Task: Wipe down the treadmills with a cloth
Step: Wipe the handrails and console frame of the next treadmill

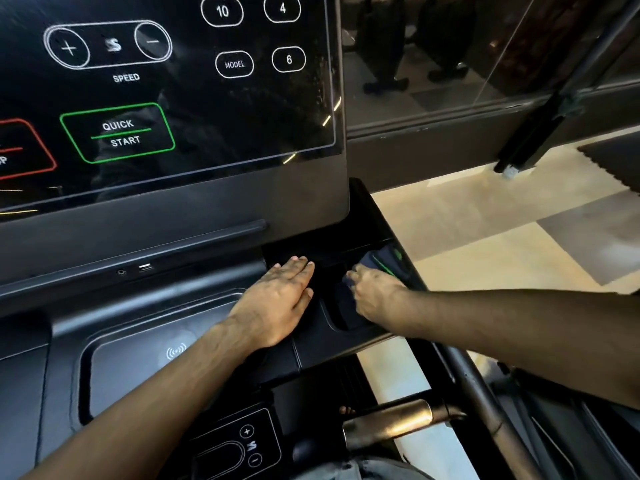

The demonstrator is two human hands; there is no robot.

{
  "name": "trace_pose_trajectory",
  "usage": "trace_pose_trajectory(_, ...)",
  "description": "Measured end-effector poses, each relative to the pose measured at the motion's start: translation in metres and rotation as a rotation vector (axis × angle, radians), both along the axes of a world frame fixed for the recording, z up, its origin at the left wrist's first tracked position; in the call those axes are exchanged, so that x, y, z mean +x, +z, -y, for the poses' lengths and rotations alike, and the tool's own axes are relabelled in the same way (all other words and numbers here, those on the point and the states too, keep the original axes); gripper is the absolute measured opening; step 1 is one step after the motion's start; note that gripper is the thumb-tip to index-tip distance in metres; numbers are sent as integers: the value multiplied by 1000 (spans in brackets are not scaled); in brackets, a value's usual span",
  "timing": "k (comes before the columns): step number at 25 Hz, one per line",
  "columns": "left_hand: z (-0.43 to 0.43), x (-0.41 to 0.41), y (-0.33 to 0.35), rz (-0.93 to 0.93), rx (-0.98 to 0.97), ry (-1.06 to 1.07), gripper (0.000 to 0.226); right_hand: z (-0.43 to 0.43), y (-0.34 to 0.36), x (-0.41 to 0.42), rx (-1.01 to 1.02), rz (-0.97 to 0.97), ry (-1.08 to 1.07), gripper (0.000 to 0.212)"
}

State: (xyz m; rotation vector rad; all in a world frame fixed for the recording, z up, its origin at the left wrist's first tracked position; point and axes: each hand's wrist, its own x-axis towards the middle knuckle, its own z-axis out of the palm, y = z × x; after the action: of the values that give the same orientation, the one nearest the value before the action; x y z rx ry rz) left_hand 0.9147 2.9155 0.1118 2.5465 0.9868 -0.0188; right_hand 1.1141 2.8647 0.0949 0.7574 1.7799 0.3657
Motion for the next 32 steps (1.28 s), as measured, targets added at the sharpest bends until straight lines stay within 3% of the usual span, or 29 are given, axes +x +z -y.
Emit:
trace_pose_trajectory(5,2,-3,-1,-1,-14,-18,56,11,36,-30,-5,-78,-314,37)
trace_pose_trajectory(9,1,1,0,-14,-5,-50,58,23,59,-15,266,-280,-559,46)
trace_pose_trajectory(12,-6,13,3,1,-3,-93,58,29,65,15,524,-629,-871,60)
trace_pose_trajectory(14,-7,21,3,13,2,-123,57,40,54,23,545,-1004,-1163,66)
trace_pose_trajectory(16,-7,31,3,18,0,-148,57,51,31,13,517,-1175,-1297,71)
trace_pose_trajectory(20,-10,51,-1,22,24,-152,56,27,0,34,596,-1202,-1312,72)
trace_pose_trajectory(23,-9,64,-3,12,57,-145,56,5,-3,42,579,-1177,-1156,58)
trace_pose_trajectory(25,-10,69,-4,3,88,-136,56,-2,-7,42,586,-1209,-1133,59)
trace_pose_trajectory(26,-11,72,-5,-4,107,-134,56,-9,-7,53,574,-1230,-1171,60)
trace_pose_trajectory(28,-13,77,-7,-21,140,-130,57,-28,4,80,577,-1306,-1458,59)
trace_pose_trajectory(30,-13,85,-10,-35,142,-107,58,-32,10,83,593,-1204,-1620,59)
trace_pose_trajectory(32,-14,95,-11,-54,143,-97,59,-10,9,59,635,-1052,-1421,62)
